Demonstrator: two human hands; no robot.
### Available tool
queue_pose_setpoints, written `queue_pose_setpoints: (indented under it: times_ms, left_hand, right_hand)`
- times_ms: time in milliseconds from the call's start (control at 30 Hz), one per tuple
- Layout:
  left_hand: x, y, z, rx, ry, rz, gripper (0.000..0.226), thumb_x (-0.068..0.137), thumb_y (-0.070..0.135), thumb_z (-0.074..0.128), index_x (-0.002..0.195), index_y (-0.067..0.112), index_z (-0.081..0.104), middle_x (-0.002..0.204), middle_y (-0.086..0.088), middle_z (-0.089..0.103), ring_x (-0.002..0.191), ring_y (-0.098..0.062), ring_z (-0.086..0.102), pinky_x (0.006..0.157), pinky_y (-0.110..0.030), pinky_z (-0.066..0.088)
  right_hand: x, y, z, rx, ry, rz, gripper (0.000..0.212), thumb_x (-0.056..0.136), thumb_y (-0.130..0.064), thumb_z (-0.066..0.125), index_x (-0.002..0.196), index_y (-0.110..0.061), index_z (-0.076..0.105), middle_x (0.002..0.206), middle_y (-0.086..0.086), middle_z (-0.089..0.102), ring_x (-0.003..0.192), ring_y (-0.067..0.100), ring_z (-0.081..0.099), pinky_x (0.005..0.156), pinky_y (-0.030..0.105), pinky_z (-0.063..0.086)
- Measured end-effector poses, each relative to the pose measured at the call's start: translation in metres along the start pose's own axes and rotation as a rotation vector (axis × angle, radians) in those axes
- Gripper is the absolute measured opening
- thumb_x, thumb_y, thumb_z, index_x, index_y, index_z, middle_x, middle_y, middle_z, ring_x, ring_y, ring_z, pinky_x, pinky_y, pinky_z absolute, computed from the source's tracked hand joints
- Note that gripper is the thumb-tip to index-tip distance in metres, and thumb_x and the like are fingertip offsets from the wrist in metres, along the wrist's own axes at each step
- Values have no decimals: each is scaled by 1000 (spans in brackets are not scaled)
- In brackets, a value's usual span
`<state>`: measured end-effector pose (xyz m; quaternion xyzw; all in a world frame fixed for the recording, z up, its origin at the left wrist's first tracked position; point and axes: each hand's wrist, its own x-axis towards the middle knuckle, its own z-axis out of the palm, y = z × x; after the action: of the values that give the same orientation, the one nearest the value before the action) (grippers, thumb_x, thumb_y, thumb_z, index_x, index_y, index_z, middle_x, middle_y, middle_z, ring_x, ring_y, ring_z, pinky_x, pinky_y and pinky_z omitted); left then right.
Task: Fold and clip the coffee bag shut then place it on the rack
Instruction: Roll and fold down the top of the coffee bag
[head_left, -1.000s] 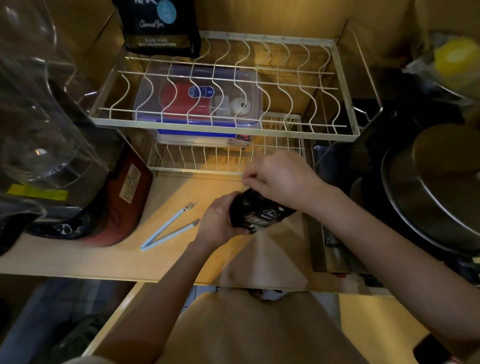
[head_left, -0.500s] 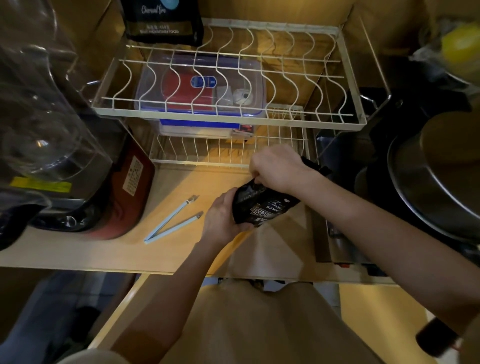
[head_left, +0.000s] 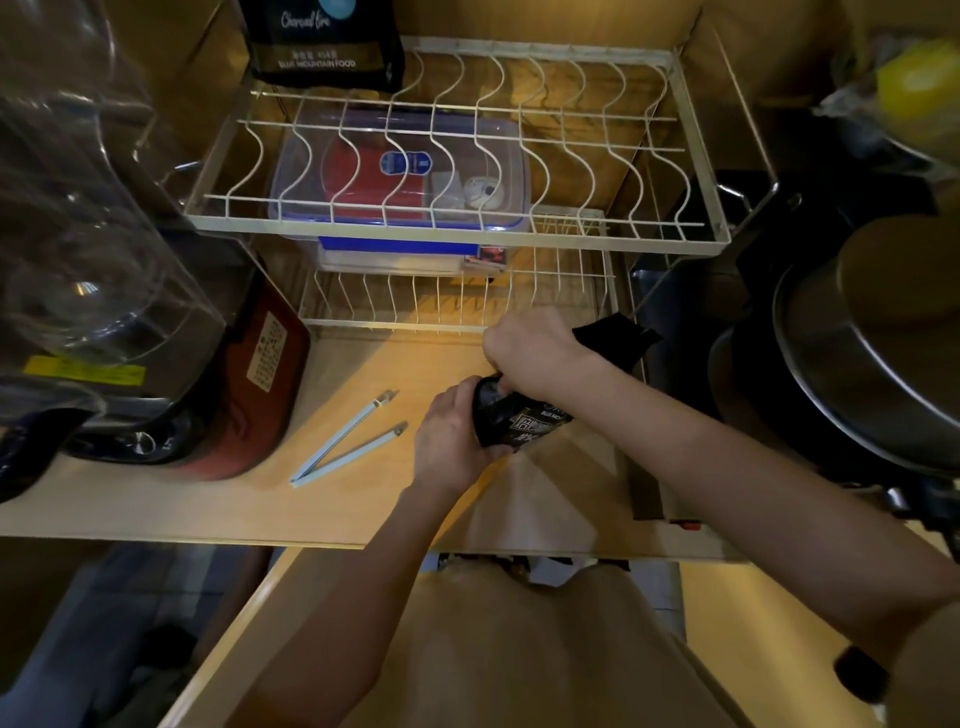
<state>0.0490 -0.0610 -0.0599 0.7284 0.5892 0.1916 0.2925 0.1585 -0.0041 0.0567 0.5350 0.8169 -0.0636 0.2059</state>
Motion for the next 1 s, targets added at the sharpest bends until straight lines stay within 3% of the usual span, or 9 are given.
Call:
queue_pose_setpoints:
  times_ms: [200,367,633,733,800,900,1000]
  left_hand:
    - [2,-6,0,-6,-24,19,86,55,29,81,127,11,37,117,-15,57,107,-32,53,83,-45,50]
    - [5,-7,-1,-38,-31,0,86,53,28,83,124,11,39,115,-15,57,106,-32,53,83,-46,50]
    - [6,-12,-1,-47,-48,16,87,53,30,83,125,15,37,118,-12,56,108,-30,52,83,-44,50]
    - [6,-12,-2,-54,-52,8,86,53,29,83,125,15,37,118,-12,56,109,-30,52,82,-44,49]
    - [6,-14,-4,-63,-50,-15,86,53,27,84,124,14,38,118,-13,57,109,-31,52,81,-45,50]
    - [5,-18,-5,-101,-39,-39,85,51,27,85,121,13,39,117,-13,58,107,-32,54,81,-46,50]
    - [3,-22,-5,-131,-34,-49,85,49,27,86,120,13,40,118,-12,58,108,-32,55,83,-45,50]
  right_hand:
    - [-2,11,2,100,44,-18,19,80,-21,68,96,-10,65,101,10,68,96,29,62,69,33,45]
    - [-9,22,-5,67,67,-9,18,83,-3,59,99,-9,64,105,10,67,99,30,62,73,35,49]
    - [-13,25,-9,32,66,-33,17,84,-6,56,98,-10,65,103,10,67,97,30,61,69,34,45]
    - [-21,24,-13,11,56,-59,16,87,-16,57,100,-8,63,101,10,65,96,30,61,76,40,50]
    - [-27,28,-21,10,52,-53,28,87,-34,57,98,-8,62,91,9,61,92,28,61,78,42,51]
    - [-34,38,-32,82,22,-41,45,77,-54,60,90,-11,64,79,2,52,79,21,54,70,36,47]
    - [-38,39,-31,73,18,-82,27,76,-35,69,92,-14,65,89,5,60,89,22,56,70,37,48]
